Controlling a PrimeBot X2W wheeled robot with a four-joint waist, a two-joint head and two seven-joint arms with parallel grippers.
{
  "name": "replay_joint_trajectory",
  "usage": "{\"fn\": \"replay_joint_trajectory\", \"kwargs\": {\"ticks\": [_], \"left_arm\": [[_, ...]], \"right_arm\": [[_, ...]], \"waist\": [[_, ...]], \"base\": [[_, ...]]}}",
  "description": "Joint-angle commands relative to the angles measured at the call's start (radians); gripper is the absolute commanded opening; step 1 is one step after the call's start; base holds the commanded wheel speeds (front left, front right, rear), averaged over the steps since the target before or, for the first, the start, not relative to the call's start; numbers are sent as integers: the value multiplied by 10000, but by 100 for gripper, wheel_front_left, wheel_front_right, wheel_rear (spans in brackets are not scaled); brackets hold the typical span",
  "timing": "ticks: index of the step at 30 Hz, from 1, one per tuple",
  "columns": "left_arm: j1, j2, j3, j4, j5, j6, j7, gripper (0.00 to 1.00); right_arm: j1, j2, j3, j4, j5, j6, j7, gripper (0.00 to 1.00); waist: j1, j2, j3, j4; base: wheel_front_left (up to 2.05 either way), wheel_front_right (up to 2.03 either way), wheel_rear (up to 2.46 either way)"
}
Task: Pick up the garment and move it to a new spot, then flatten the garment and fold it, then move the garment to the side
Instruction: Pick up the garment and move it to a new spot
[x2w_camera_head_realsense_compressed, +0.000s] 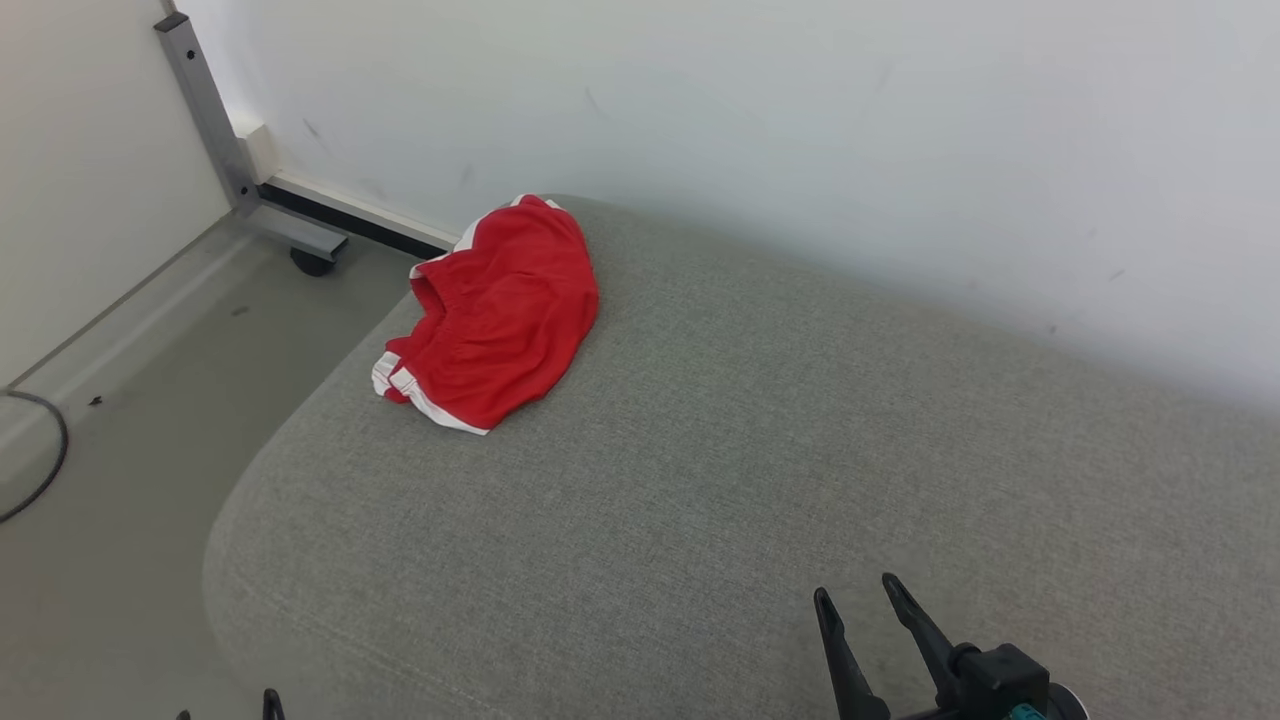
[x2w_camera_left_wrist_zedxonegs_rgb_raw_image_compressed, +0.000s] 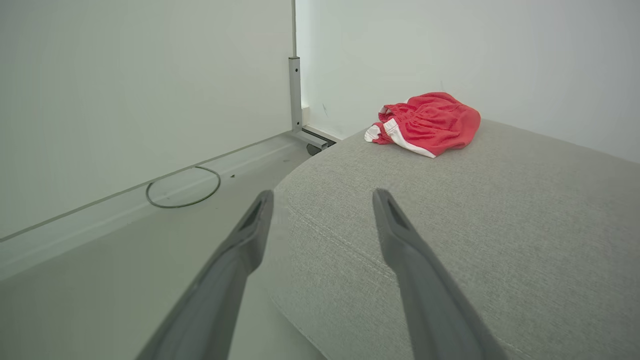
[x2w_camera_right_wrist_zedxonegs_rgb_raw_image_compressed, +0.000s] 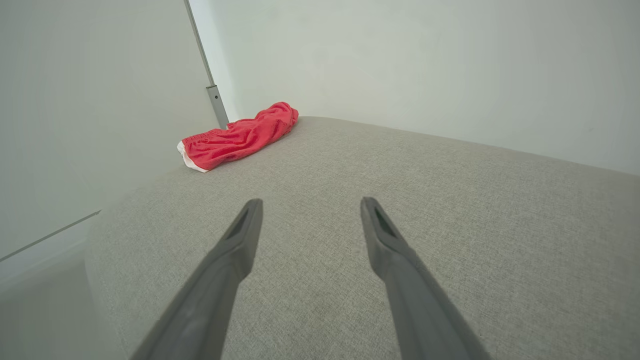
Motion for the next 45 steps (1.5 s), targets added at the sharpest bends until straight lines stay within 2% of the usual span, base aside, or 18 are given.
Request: {"fn": "replay_joint_trajectory", "kwargs": {"ticks": [1, 12, 16, 21, 25, 29, 34, 36, 45], "left_arm": [[92, -16, 38, -66, -59, 62, -27, 100], [-172, -13, 12, 40, -212, 186, -27, 100], [-664, -15, -67, 277, -230, -64, -27, 100], [-2120, 11, -267, 1038, -76, -466, -27, 100], [-3614, 158, -229, 1968, -243, -724, -27, 100], [-5109, 350, 147, 3209, -773, -722, 40, 100], [-6610, 606, 604, 4691, -1473, -797, 779, 100], [-7204, 834, 639, 5132, -1628, -889, 1136, 100], [-9397, 2038, 1097, 6689, -2126, -799, 2149, 100]], "right_arm": [[-30, 25, 32, 49, 50, -21, -39, 100], [-81, 24, 70, 290, 63, -21, -70, 100], [5, 24, -60, 197, -41, -21, -50, 100], [174, 24, -307, -173, -306, -21, 140, 100], [124, -31, -370, -712, -590, -21, 465, 100], [-4, -242, -246, -1326, -700, -21, 850, 100], [-19, -611, -268, -2121, -631, -21, 1253, 100], [-3, -761, -291, -2447, -625, -21, 1409, 100], [154, -1129, -378, -4134, -626, -21, 2090, 100]], "waist": [[0, 0, 74, 161], [0, 0, 161, 172], [0, 0, 288, 157], [0, 0, 648, 111], [0, 0, 1255, -375], [0, 0, 1954, -1134], [0, 0, 2834, -2102], [0, 0, 3150, -2446], [0, 0, 4442, -3512]], "base": [[0, 0, 0], [0, 0, 0], [0, 0, 0], [0, 0, 0], [0, 0, 0], [0, 0, 0], [0, 0, 0], [0, 0, 0], [0, 0, 0]]}}
